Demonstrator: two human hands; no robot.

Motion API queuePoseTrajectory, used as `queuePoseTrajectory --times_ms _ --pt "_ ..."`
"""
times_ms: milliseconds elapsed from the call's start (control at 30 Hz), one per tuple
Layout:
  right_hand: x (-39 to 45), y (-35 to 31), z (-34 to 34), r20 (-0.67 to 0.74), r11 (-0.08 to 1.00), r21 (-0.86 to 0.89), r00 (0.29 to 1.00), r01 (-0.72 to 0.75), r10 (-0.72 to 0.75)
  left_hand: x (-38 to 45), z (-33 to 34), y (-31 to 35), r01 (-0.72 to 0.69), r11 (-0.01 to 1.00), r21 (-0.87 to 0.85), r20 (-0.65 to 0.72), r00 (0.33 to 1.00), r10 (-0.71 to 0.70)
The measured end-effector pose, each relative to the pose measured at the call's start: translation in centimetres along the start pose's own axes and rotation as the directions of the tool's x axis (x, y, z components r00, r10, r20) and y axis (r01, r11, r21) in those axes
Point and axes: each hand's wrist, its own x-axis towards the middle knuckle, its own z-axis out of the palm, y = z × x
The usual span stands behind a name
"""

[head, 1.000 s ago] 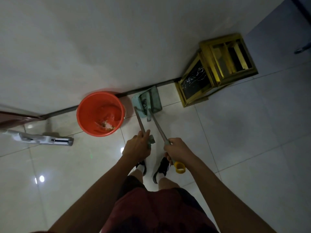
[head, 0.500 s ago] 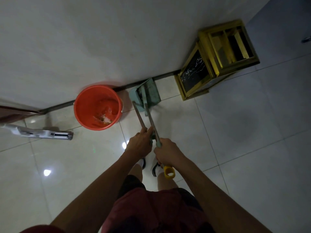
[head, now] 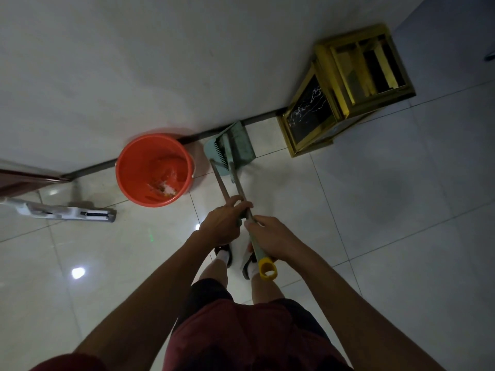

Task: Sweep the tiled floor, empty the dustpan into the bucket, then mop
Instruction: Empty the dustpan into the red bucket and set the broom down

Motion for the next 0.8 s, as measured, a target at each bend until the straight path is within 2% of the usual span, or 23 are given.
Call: queuePoseTrajectory --times_ms 167,333,667,800 --pt "1.0 2.0 -1.4 -0.133 0.998 0.058 0.99 -0.035 0.043 0.2 -0.9 0.6 0.022 1.0 -0.008 -0.05 0.999 -0.022" --pt "2.2 4.1 -2.0 -0.131 0.995 0.064 0.988 -0.074 0.082 0.3 -1.0 0.9 0.043 0.999 -0.001 -0.051 0.998 -0.043" --pt "3.6 4.6 -3.4 -0.166 0.99 0.113 0.981 -0.079 0.097 -0.7 -3.3 1.3 0.023 0.992 0.125 -0.134 0.991 -0.006" --pt "4.4 4.0 -4.1 -0.191 0.991 0.106 0.977 -0.077 0.096 -0.7 -5.6 2.0 0.123 0.989 0.077 -0.187 0.977 -0.106"
